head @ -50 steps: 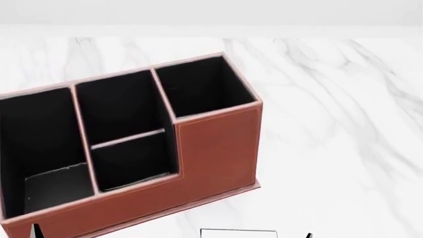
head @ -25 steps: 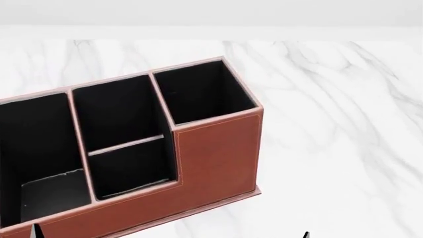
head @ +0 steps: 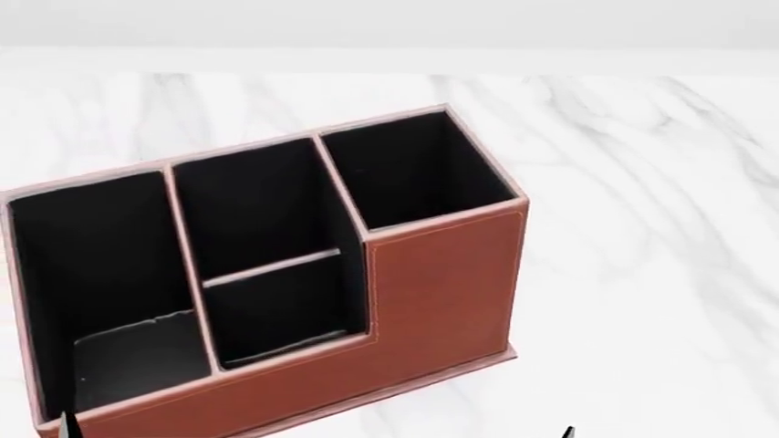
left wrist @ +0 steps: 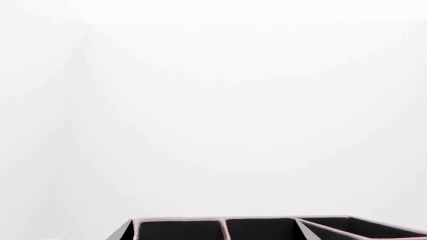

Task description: Pick up the book and place it in the back compartment of the caddy.

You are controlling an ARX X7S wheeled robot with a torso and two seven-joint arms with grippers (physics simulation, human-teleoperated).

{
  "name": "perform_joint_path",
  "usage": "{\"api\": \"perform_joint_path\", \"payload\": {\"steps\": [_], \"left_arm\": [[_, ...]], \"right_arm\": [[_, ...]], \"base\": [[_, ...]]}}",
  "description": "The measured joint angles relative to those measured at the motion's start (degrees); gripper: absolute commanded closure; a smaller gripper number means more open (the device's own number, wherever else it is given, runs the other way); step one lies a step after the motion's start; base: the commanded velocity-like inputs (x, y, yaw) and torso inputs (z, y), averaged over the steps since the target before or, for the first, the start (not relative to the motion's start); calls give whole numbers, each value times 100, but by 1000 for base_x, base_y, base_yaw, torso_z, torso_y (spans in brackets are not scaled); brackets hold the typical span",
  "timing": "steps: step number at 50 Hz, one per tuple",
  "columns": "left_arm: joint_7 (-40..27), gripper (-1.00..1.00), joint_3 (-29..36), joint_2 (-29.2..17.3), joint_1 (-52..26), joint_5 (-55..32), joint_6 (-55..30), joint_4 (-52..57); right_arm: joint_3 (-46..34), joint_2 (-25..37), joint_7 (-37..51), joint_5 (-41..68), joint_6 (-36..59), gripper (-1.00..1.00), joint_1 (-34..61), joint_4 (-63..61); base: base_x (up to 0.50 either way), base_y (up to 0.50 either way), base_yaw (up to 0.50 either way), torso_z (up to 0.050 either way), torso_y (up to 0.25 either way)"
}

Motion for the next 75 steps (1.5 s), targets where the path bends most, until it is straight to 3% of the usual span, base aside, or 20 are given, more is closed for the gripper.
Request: {"api": "perform_joint_path", "payload": {"steps": [30, 45, 62, 75], "left_arm": [[-44, -100, 47, -56, -20, -38, -46, 31], [146, -100, 39, -310, -356, -443, -625, 82], [1629, -100, 503, -1170, -1370, -2103, -2120, 61], [2807, -100, 912, -1491, -2120, -2835, -2857, -336]], "right_arm": [[-117, 92, -10, 130, -98, -100, 29, 46], [-174, 100, -5, 105, -90, -100, 92, 142], [-207, 114, 25, 63, -82, -100, 133, 191], [-222, 136, 53, 60, -96, -100, 138, 192]], "base": [[0, 6, 0, 0, 0], [0, 0, 0, 0, 0], [0, 0, 0, 0, 0], [0, 0, 0, 0, 0]]}}
